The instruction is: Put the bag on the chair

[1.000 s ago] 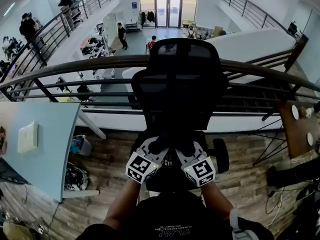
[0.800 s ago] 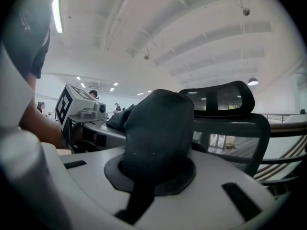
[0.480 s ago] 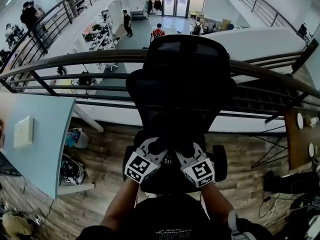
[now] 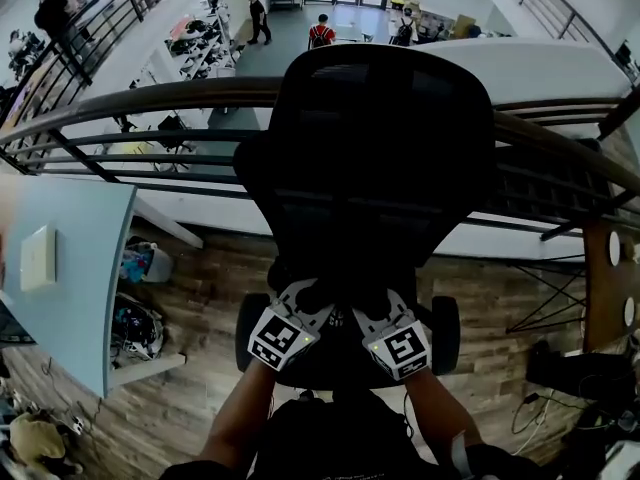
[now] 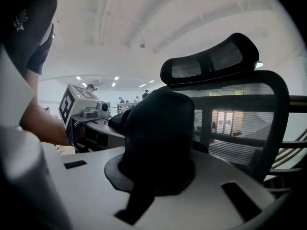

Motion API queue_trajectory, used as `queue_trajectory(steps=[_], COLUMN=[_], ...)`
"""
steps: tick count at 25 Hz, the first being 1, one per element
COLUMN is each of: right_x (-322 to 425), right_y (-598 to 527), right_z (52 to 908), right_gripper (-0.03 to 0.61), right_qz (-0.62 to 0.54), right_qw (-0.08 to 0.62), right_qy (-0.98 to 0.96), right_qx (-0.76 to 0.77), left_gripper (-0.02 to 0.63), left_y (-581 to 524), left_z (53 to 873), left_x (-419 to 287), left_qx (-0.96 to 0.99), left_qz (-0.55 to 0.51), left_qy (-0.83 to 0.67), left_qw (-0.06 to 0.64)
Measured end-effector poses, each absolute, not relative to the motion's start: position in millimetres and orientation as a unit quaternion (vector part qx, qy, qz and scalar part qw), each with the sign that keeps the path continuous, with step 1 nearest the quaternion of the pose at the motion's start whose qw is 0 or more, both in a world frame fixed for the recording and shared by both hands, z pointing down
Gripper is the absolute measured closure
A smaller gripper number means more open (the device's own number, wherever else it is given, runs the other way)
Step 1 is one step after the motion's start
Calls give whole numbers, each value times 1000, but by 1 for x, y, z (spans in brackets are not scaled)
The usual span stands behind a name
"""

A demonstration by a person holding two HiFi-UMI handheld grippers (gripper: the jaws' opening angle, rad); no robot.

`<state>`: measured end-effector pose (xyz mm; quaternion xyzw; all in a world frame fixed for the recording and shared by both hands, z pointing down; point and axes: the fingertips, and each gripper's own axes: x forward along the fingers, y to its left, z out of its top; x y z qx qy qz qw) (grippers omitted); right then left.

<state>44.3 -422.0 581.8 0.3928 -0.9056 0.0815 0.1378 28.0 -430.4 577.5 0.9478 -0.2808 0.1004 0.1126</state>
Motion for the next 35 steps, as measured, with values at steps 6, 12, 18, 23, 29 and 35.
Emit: queue_trajectory(steps=[6, 12, 18, 23, 29, 35], right_x=[49, 49, 55, 55, 55, 51], right_y=[-435, -444, -447, -443, -449, -440], right_z=[616, 648, 675, 696, 703, 717], right_gripper=[537, 537, 537, 537, 535, 534], right_qz=[101, 121, 137, 150, 151, 177], right_qw=[151, 166, 179, 194, 188, 206], right_qy=[-905, -902, -898, -894, -895, -890], right_qx=[385, 379, 379, 374, 375, 365], left_gripper=[558, 558, 558, 558, 558, 549], left_y=[-444, -453, -455, -452, -456, -448], left_z=[610, 643, 671, 693, 701, 714], left_x=[31, 31, 37, 35, 36, 31], left_qx=[942, 934, 929, 925, 922, 917], left_qz=[111, 125, 139, 153, 158, 209], left_qy=[-290, -295, -295, -294, -297, -287], left_qw=[130, 154, 172, 187, 189, 184])
